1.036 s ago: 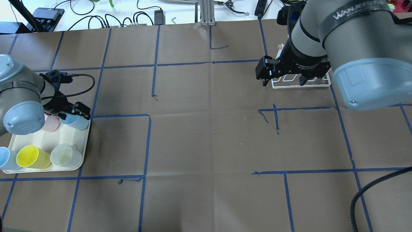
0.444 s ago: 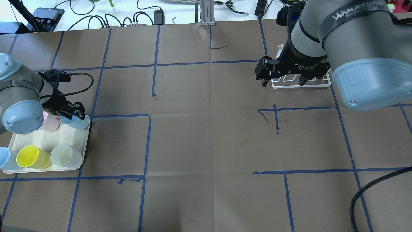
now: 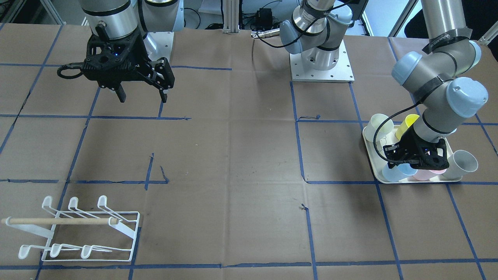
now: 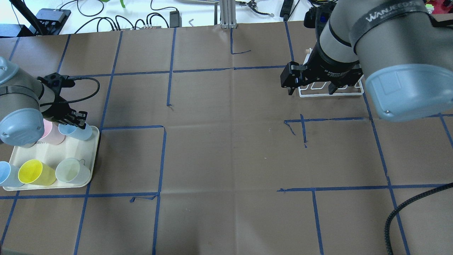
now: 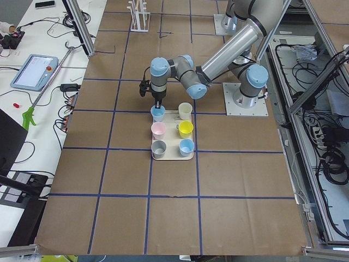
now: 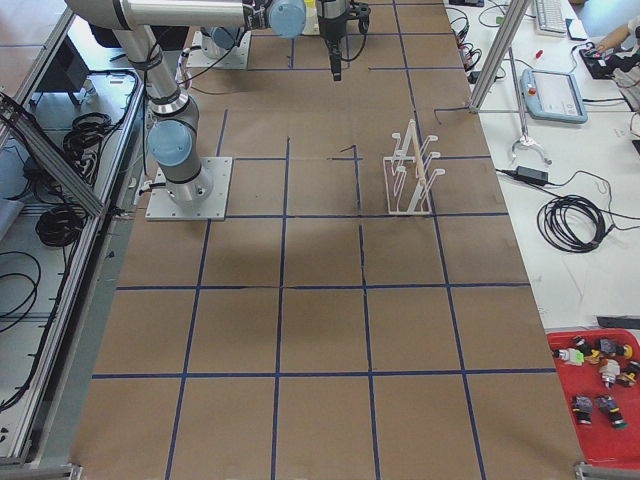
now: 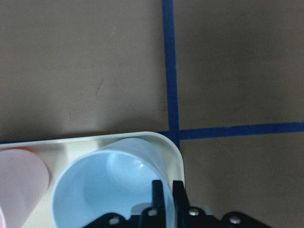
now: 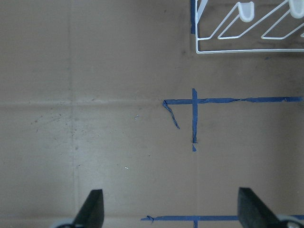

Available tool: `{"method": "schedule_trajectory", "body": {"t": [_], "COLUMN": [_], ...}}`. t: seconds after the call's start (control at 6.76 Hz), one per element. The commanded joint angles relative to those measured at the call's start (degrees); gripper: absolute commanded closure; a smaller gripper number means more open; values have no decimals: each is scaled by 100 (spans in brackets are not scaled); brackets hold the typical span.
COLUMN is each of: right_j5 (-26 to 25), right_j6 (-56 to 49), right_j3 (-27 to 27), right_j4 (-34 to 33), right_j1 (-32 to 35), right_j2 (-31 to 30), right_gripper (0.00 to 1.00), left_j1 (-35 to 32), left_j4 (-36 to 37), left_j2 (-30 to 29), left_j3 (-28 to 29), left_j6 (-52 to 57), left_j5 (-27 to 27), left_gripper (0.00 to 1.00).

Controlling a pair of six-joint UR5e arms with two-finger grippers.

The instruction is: Transfer IKEA cup to right arm and place on rack

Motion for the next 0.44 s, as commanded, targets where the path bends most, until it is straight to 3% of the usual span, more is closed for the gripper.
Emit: {"method": "schedule_trajectory", "body": {"t": [0.0,0.3], "right_j5": [27,489], "right_j6": [27,80], "right_j3": [15,224], "right_j4": [-73,-929], "right_j1": [0,-9], "right_j2": [1,10], "right_gripper": [0,0], "left_j1": [-50,-356], "left_j4": [-771,-2763], "left_j2": [320,585], "left_j3": [411,1664], "left_j6": [-22,-162], "left_j5": [-25,10], "left_gripper": [100,100]}}
